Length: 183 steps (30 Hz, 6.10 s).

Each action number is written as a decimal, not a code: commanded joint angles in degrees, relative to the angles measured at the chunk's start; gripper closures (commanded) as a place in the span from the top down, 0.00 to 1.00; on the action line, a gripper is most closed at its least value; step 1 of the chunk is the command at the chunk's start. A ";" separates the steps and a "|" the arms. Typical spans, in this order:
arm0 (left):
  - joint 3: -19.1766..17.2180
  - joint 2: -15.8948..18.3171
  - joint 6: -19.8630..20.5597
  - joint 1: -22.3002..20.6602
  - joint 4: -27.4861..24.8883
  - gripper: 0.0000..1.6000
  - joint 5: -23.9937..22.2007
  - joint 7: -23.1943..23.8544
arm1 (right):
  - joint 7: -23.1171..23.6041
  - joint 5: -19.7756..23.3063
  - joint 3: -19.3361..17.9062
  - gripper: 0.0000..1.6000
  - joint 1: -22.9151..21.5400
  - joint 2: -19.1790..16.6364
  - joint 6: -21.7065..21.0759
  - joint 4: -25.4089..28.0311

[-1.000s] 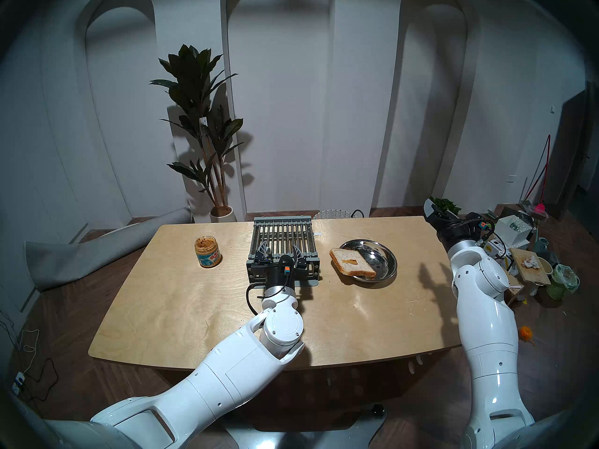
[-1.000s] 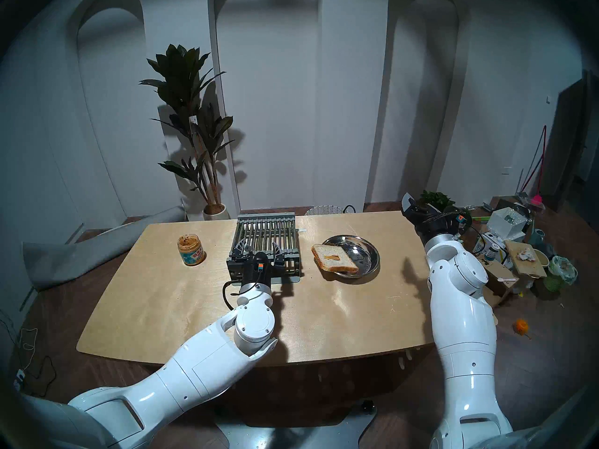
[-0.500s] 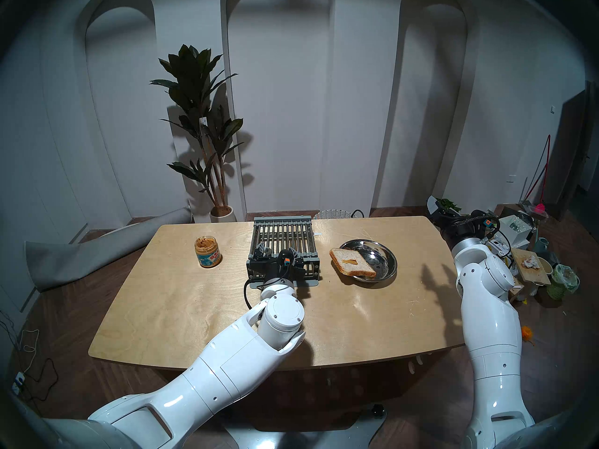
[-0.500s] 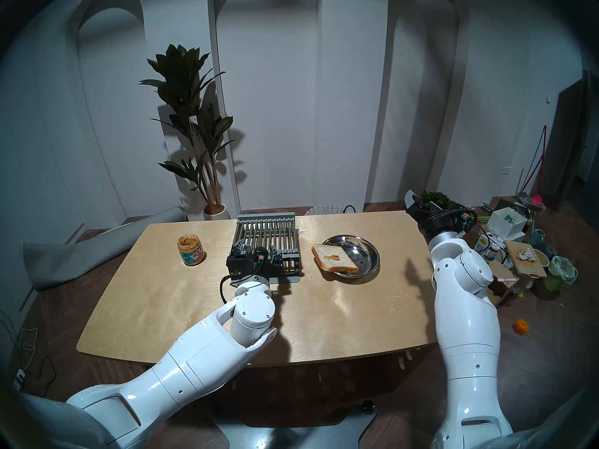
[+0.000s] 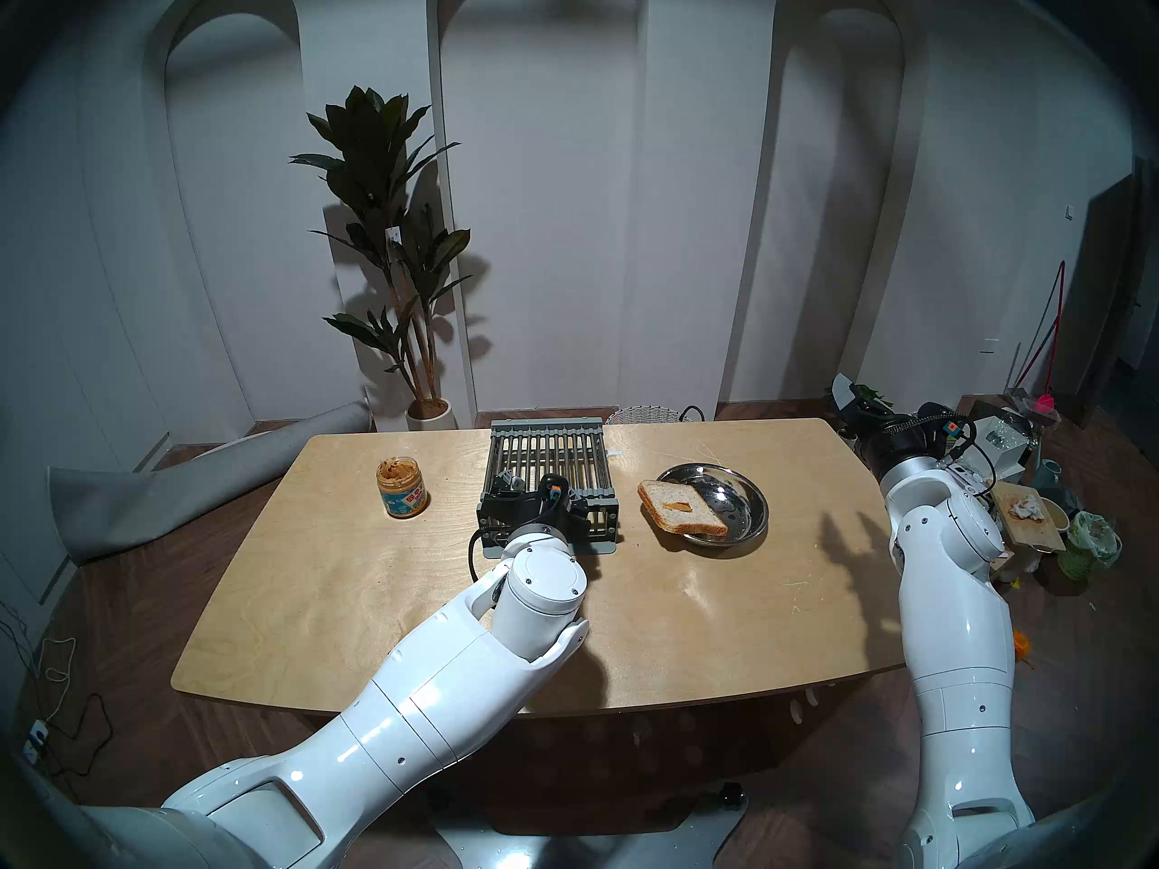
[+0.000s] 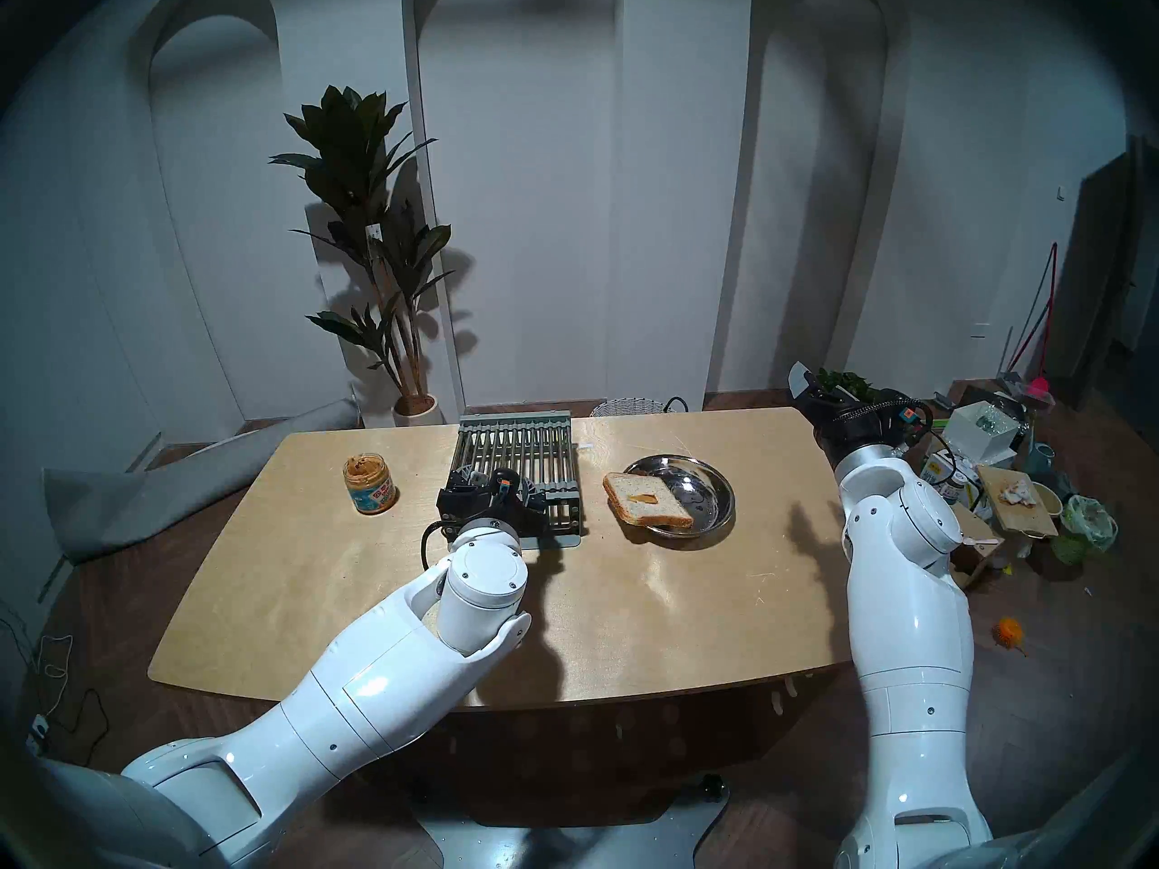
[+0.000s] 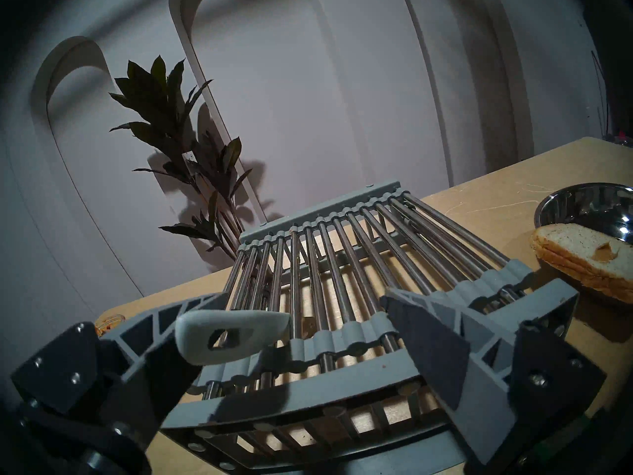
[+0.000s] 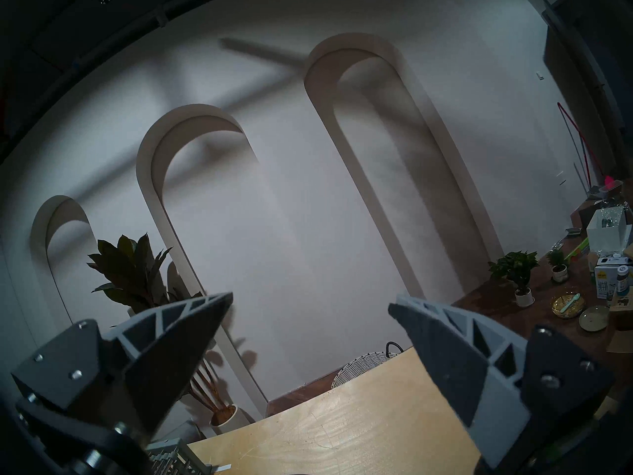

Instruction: Spread peanut butter over the slice of bread with the knife

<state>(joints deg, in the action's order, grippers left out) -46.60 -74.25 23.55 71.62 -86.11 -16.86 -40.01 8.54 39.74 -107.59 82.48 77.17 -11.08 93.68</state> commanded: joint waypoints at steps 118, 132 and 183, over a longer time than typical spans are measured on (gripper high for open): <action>-8.82 13.22 16.26 12.42 -24.17 1.00 -16.96 -4.48 | 2.13 3.88 3.71 1.00 -6.19 -1.81 -0.65 -5.69; -12.59 16.62 14.79 19.31 -31.54 1.00 -20.10 -6.21 | 1.04 3.37 5.17 1.00 -6.03 -1.75 -0.12 -5.13; -24.64 33.62 -26.51 19.66 -22.22 1.00 -9.32 11.94 | -9.00 -10.86 21.10 1.00 -1.77 -0.99 -4.17 3.92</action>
<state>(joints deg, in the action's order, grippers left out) -66.23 -39.64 2.76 93.30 -108.49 -20.57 -30.33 1.26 31.85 -88.70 82.39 75.89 -16.10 95.01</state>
